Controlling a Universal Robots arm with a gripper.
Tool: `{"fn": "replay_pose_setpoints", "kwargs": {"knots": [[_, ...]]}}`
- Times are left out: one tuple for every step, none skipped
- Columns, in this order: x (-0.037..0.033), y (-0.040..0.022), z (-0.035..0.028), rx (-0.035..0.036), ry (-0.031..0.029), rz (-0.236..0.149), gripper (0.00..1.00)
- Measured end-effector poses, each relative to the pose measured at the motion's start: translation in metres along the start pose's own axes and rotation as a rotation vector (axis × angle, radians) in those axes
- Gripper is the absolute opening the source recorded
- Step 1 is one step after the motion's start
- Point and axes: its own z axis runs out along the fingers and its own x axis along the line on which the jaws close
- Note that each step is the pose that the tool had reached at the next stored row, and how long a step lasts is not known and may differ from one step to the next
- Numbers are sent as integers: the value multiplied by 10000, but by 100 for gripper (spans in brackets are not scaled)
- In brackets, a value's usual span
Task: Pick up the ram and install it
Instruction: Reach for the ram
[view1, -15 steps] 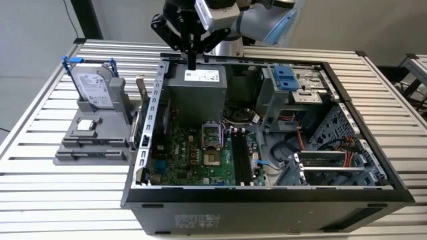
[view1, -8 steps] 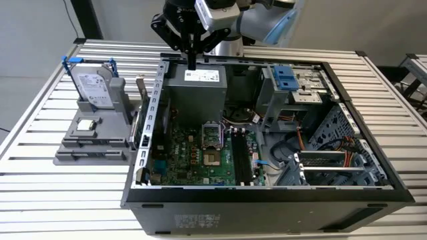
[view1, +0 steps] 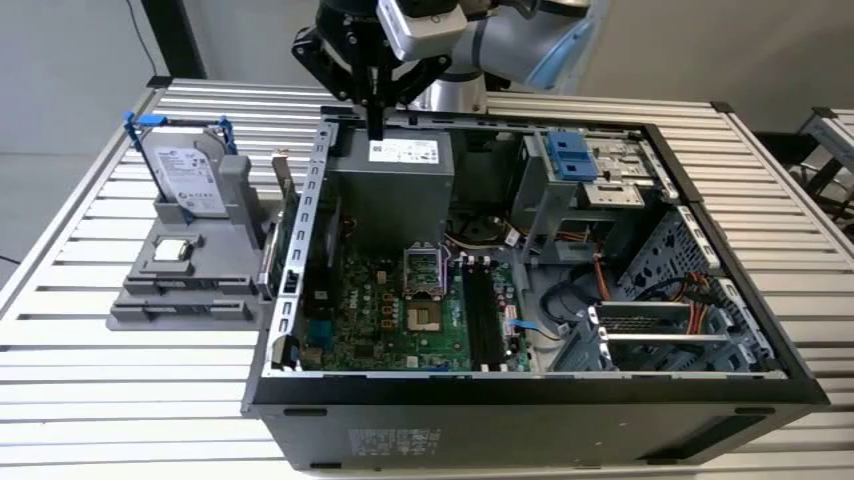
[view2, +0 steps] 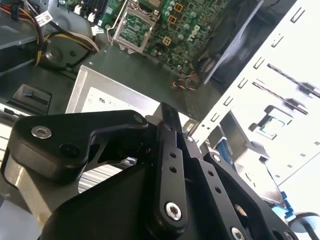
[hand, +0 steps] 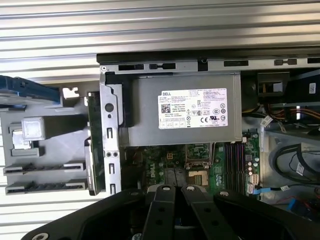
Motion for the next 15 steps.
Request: {"fn": "replay_pose_setpoints", "kwargs": {"knots": [[23,-2,-1,0,0,-1,0],[45,-4,-1,0,0,-1,0],[68,-6,-2,0,0,-4,0],[91,-8,-2,-1,0,-8,0],[112,-10,-3,0,1,-13,0],[132,-12,-3,-1,1,-18,0],[154,-14,-3,-1,1,-24,0],[178,-16,-5,0,2,-31,0],[199,-17,-4,-1,2,-38,0],[219,-19,-5,-1,3,-47,0],[238,-20,-6,-1,3,-56,0],[255,-22,-6,-1,3,-64,0],[273,-23,-7,-1,4,-72,0],[289,-25,-7,-1,5,-79,0],[306,-26,-8,-1,5,-84,0]]}}
